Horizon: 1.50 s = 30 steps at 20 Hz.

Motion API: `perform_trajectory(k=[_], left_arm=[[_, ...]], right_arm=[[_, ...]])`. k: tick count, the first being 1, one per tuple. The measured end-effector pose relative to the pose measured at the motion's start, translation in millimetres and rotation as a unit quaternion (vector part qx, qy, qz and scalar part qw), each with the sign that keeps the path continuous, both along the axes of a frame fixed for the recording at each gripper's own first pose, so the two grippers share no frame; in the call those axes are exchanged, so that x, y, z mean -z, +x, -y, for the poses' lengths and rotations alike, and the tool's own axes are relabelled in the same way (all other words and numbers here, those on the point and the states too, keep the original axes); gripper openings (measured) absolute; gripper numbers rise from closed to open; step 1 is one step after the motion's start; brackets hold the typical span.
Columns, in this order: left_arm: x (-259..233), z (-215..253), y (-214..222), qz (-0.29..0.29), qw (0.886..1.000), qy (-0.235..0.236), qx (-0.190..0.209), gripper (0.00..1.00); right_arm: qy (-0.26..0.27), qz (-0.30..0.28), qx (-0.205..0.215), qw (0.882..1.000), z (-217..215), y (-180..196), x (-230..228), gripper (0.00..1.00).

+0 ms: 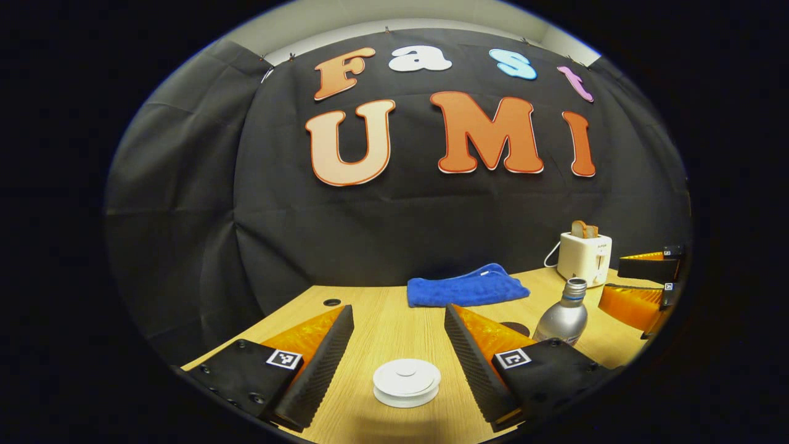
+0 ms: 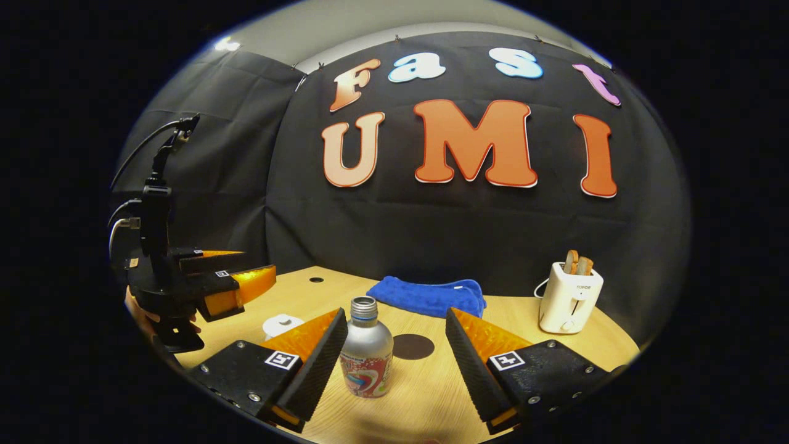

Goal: Open the teacup lid with one hand, grasp the water bottle and pour water into the teacup with the other hand; after pouring, place the water bottle on the coaster and then close the teacup lid.

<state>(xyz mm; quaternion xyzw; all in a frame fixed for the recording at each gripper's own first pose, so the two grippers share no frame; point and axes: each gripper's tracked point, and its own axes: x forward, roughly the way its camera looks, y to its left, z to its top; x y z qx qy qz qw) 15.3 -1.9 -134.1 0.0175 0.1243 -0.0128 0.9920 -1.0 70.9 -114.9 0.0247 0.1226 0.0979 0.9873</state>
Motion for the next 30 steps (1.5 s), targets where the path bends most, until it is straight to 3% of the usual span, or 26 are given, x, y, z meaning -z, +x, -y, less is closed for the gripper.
perform_trajectory(k=[2,16,22,25,28,30], left_arm=[[15,-1,2,-0.014,1.0,-0.004,0.006,0.98],[107,-2,20,-0.124,0.992,-0.006,0.018,0.98],[123,7,23,-0.142,0.989,-0.002,0.028,0.75],[123,9,24,-0.144,0.989,0.003,0.032,0.7],[121,8,27,-0.139,0.99,0.003,0.03,0.41],[120,9,26,-0.138,0.99,0.002,0.03,0.37]], right_arm=[[-0.008,-0.011,-0.009,1.0,-6,-4,12,0.96],[-0.026,-0.077,-0.059,0.995,-34,4,74,0.97],[-0.029,-0.091,-0.072,0.993,-39,7,85,0.93],[-0.029,-0.096,-0.075,0.992,-40,6,87,0.93],[-0.027,-0.099,-0.078,0.992,-41,5,87,0.9],[-0.028,-0.101,-0.077,0.991,-41,7,86,0.84]])
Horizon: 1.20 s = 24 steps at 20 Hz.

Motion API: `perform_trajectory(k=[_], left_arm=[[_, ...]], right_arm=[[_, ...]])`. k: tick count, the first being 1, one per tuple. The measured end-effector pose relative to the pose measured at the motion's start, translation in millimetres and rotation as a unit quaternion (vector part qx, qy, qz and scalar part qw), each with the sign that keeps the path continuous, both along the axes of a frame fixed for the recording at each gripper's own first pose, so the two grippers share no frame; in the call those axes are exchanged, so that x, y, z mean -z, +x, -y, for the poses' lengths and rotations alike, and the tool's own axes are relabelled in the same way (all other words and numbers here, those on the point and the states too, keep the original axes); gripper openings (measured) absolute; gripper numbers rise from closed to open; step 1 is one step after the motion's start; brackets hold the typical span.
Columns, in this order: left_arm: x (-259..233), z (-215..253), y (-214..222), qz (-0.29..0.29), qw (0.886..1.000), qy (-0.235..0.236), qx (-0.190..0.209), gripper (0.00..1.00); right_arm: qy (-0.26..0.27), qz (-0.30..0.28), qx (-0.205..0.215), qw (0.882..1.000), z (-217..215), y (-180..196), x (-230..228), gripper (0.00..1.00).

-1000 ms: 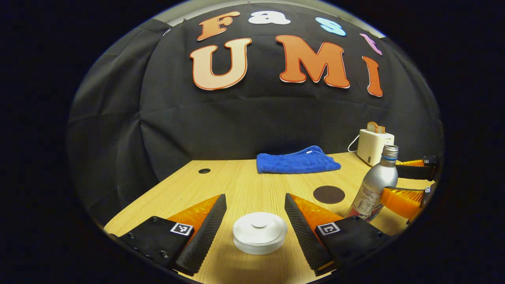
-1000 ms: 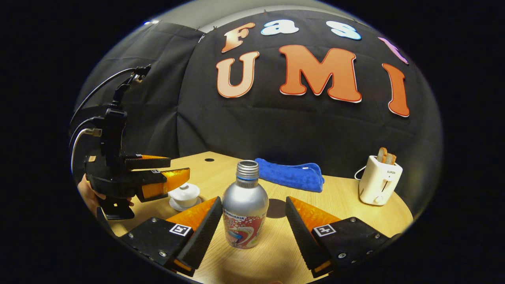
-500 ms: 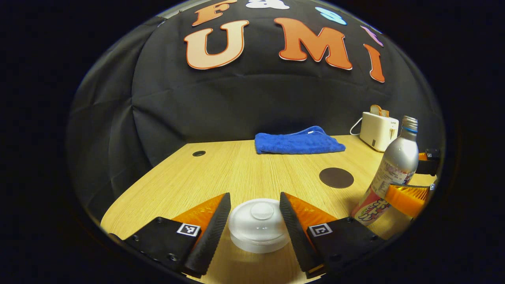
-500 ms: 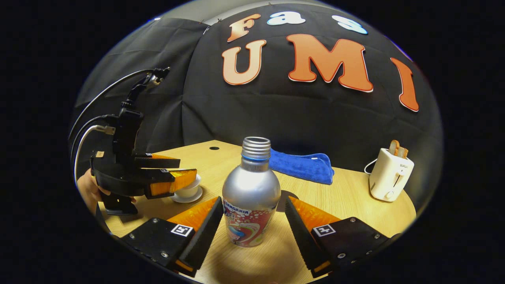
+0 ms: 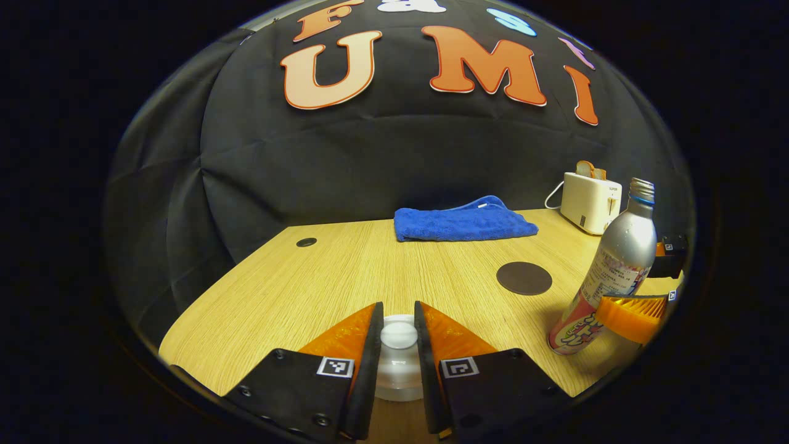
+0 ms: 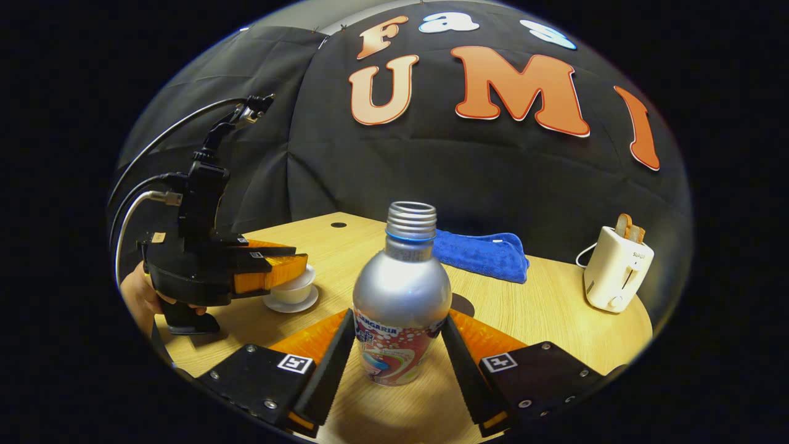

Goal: Open the teacup lid with one hand, grasp the water bottle and pour water into the teacup with the other hand; after pouring, place the water bottle on the coaster and then close the teacup lid.

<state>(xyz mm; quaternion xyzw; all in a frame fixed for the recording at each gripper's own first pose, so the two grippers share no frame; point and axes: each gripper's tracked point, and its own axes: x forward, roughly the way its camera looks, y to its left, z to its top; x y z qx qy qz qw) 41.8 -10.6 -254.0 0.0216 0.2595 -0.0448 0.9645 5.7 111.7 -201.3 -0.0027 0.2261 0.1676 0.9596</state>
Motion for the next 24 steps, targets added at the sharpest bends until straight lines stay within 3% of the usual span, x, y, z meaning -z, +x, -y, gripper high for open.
perform_trajectory(k=[1,2,8,13,14,18,19,20,24], left_arm=[[0,-2,1,0.003,1.0,-0.002,-0.003,0.37],[-1,-1,2,0.007,1.0,-0.007,-0.002,0.3],[-24,-5,3,0.036,0.999,-0.01,-0.012,0.27],[-40,-21,0,0.054,0.998,-0.008,-0.029,0.3],[-44,-25,-1,0.057,0.998,-0.006,-0.032,0.27],[-51,-42,-8,0.064,0.997,0.0,-0.045,0.3],[-52,-48,-10,0.064,0.997,-0.001,-0.049,0.27],[-53,-54,-11,0.064,0.997,-0.003,-0.053,0.3],[-59,-82,-22,0.07,0.995,0.005,-0.073,0.27]], right_arm=[[0.0,-0.002,-0.001,1.0,-1,0,0,0.83],[-0.001,-0.005,-0.001,1.0,0,0,0,0.83],[-0.052,-0.003,-0.007,0.999,6,5,-3,0.81],[-0.105,0.01,-0.015,0.994,8,10,-13,0.8],[-0.115,0.012,-0.016,0.993,8,12,-16,0.8],[-0.164,0.03,-0.02,0.986,10,24,-27,0.8],[-0.175,0.034,-0.023,0.984,10,28,-29,0.8],[-0.186,0.037,-0.029,0.981,8,30,-29,0.8],[-0.236,0.053,-0.05,0.969,1,42,-35,0.8]])
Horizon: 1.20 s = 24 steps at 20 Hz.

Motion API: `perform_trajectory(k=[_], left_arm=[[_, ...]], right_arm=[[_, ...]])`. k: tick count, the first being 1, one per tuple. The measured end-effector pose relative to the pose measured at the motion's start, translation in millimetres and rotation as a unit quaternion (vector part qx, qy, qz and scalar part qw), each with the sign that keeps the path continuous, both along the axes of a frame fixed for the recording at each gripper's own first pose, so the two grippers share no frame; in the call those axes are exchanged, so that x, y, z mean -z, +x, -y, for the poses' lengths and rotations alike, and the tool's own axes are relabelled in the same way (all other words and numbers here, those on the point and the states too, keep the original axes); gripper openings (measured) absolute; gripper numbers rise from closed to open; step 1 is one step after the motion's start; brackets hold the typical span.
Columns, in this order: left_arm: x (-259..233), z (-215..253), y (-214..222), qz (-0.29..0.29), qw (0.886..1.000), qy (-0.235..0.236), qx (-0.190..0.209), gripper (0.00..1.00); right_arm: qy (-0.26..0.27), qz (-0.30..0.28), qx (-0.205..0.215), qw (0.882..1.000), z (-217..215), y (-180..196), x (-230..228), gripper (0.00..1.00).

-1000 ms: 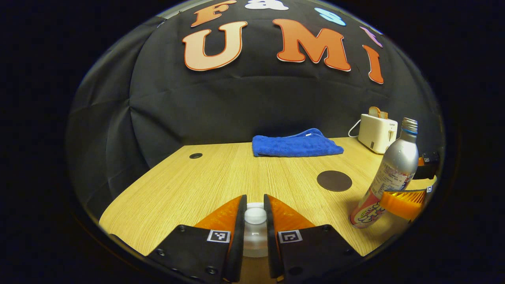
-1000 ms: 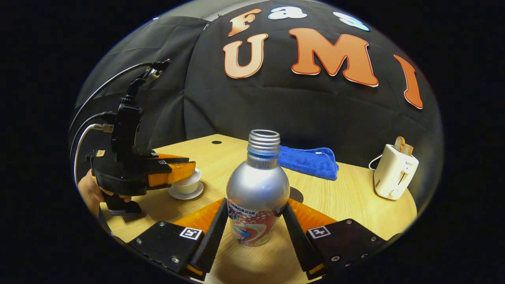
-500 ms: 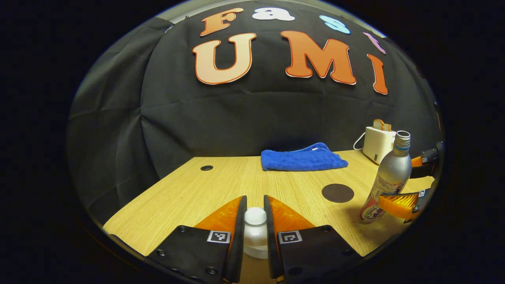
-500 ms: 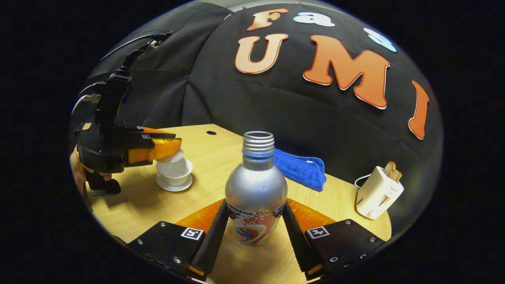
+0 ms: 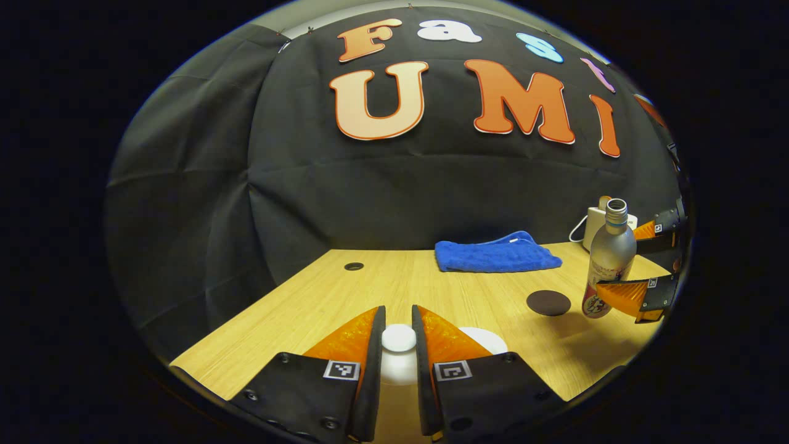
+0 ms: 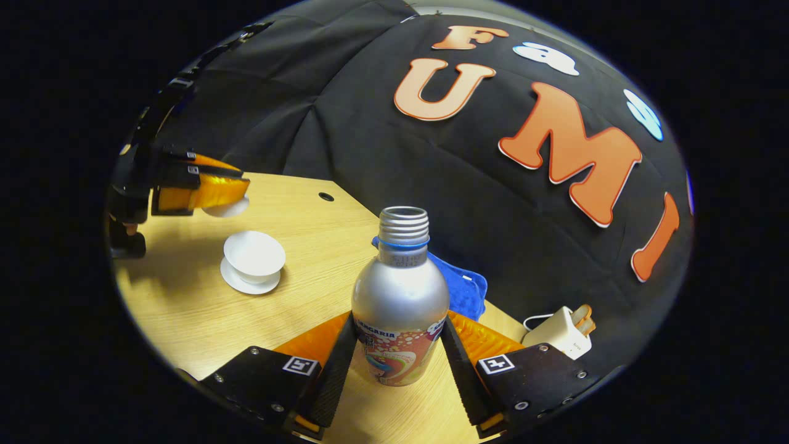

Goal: Open the teacup lid with one hand, grasp the water bottle and pour water into the teacup with the other hand; after pouring, place the water bottle on the coaster and then close the teacup lid.

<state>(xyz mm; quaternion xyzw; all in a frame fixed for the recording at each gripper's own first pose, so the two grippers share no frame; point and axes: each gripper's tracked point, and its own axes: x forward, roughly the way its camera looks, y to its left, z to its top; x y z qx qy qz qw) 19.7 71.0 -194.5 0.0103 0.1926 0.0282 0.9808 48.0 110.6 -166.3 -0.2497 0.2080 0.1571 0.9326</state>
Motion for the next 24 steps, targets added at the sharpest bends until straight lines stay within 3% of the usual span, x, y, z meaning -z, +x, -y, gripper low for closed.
perform_trajectory(k=[5,9,13,18,19,20,24], left_arm=[[-5,-22,-11,0.002,1.0,0.008,-0.016,0.3],[-9,-34,-20,0.011,1.0,-0.002,-0.026,0.3],[-4,-47,-29,0.007,0.999,-0.003,-0.036,0.3],[-2,-67,-37,0.008,0.999,-0.006,-0.049,0.3],[-3,-71,-38,0.01,0.999,-0.007,-0.052,0.3],[-3,-75,-39,0.012,0.998,-0.007,-0.055,0.3],[-1,-86,-44,0.013,0.998,-0.007,-0.062,0.3]], right_arm=[[-0.067,0.026,-0.027,0.997,-10,10,-2,0.79],[-0.147,0.059,-0.031,0.987,-15,16,2,0.8],[-0.193,0.076,-0.048,0.977,-32,25,10,0.79],[-0.266,0.124,-0.063,0.954,-41,31,-3,0.79],[-0.276,0.132,-0.066,0.95,-44,35,-4,0.83],[-0.288,0.145,-0.066,0.944,-45,37,-8,0.75],[-0.349,0.191,-0.064,0.915,-43,47,-25,0.79]])
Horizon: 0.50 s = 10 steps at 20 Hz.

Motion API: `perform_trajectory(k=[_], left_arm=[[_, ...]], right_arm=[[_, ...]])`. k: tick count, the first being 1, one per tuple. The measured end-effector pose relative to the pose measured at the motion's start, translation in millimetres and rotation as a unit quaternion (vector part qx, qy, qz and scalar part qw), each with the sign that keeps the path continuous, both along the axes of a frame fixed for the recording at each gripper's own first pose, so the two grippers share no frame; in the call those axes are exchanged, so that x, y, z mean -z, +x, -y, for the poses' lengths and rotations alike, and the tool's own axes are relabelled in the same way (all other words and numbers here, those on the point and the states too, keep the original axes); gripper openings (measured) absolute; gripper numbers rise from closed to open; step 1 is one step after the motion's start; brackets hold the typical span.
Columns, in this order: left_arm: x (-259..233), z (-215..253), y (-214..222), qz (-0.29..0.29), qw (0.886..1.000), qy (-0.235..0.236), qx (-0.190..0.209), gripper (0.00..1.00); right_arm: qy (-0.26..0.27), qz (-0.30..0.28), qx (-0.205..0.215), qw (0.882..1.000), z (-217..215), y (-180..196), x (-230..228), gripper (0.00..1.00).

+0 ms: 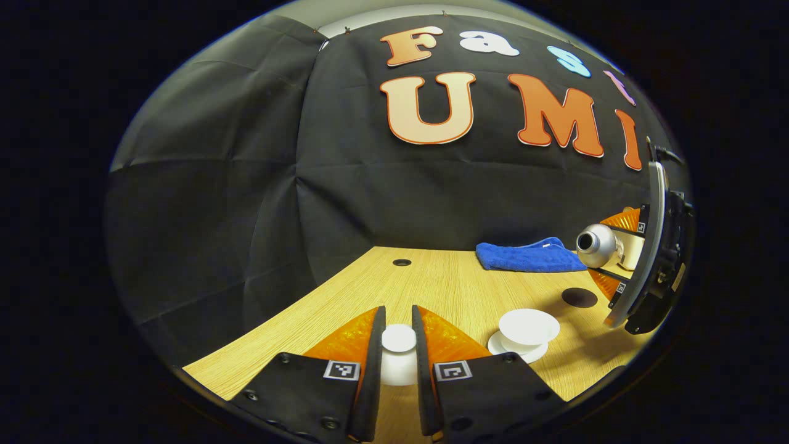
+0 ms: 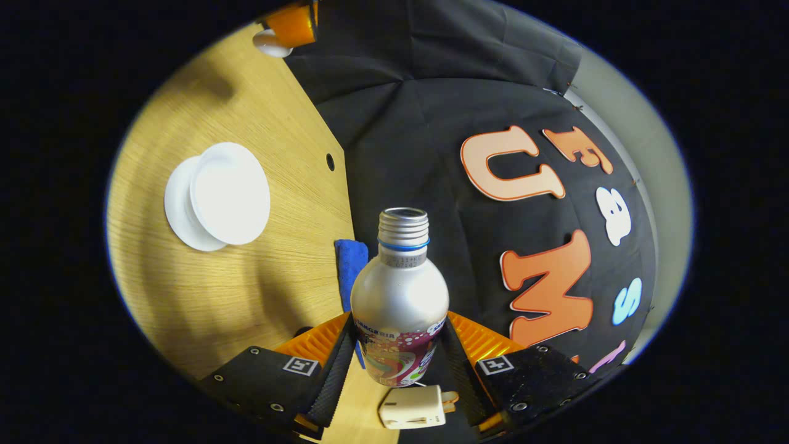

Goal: Open the teacup lid with one hand, grasp the water bottle and pour water into the teacup with the other hand; after pouring, place the water bottle on the coaster and then close the teacup lid.

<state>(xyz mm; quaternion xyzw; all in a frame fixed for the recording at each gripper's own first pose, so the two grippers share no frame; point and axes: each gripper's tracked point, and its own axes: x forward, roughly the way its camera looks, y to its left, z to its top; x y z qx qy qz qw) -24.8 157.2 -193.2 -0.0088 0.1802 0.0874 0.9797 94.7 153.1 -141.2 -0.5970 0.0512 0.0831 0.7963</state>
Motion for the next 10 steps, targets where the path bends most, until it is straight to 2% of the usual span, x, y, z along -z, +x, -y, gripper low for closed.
perform_trajectory(k=[2,3,4,10], left_arm=[[1,-4,-3,0.0,1.0,0.001,-0.003,0.3],[2,-6,-5,-0.001,1.0,0.001,-0.004,0.3],[1,-8,-6,0.0,1.0,0.002,-0.006,0.29],[2,-15,-7,0.002,1.0,0.002,-0.01,0.3]], right_arm=[[-0.013,0.009,-0.005,1.0,-4,1,0,0.79],[-0.017,0.012,-0.008,1.0,-5,1,0,0.75],[-0.024,0.016,-0.011,1.0,-7,1,-2,0.79],[-0.084,0.053,-0.026,0.995,-12,-4,-9,0.79]])
